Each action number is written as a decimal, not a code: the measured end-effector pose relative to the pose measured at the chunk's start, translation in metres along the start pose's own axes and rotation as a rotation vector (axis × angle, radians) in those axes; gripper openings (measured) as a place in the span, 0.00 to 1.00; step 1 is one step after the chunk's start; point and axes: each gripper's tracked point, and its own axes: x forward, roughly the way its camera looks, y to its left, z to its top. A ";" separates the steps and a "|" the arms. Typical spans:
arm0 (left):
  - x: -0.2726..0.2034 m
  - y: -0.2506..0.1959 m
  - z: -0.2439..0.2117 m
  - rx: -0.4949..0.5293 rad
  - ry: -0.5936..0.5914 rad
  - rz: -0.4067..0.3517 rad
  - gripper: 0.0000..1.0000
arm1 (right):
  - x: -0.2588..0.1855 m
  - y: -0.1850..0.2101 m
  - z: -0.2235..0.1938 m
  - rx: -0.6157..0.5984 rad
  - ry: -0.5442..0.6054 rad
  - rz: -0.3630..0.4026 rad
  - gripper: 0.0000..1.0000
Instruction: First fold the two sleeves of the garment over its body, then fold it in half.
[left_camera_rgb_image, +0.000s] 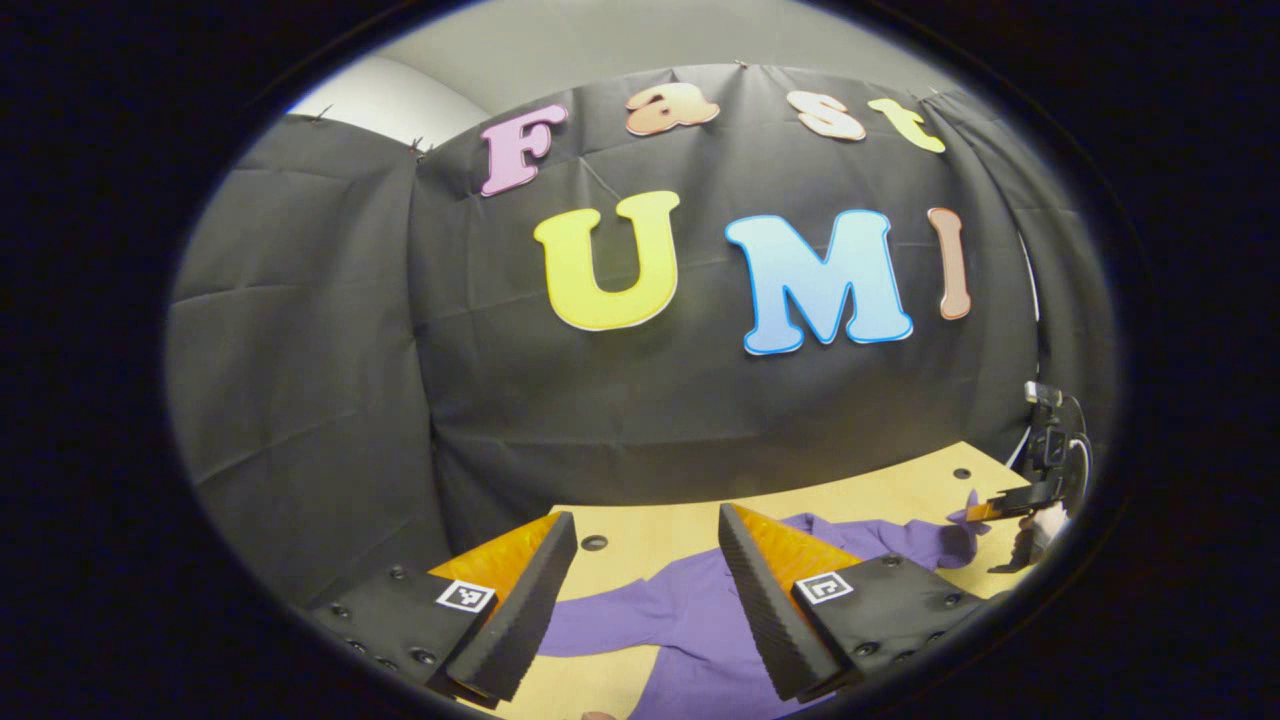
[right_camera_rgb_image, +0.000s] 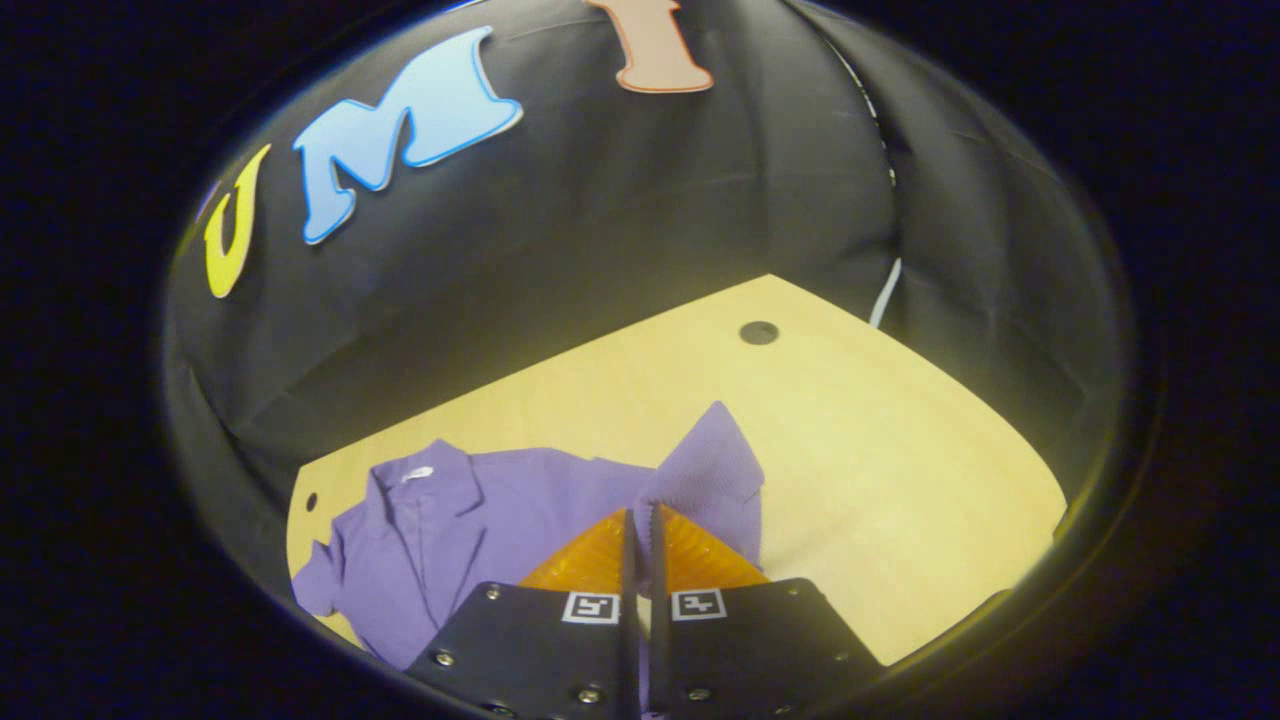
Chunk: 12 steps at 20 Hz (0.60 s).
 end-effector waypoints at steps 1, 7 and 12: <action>-0.002 0.008 -0.003 0.002 0.002 0.005 0.96 | -0.003 0.018 0.000 -0.006 -0.002 0.024 0.05; -0.007 0.062 -0.024 -0.007 0.023 0.041 0.96 | -0.006 0.135 -0.019 -0.055 0.012 0.142 0.05; -0.009 0.111 -0.047 -0.019 0.049 0.076 0.96 | -0.013 0.220 -0.057 -0.111 0.050 0.239 0.04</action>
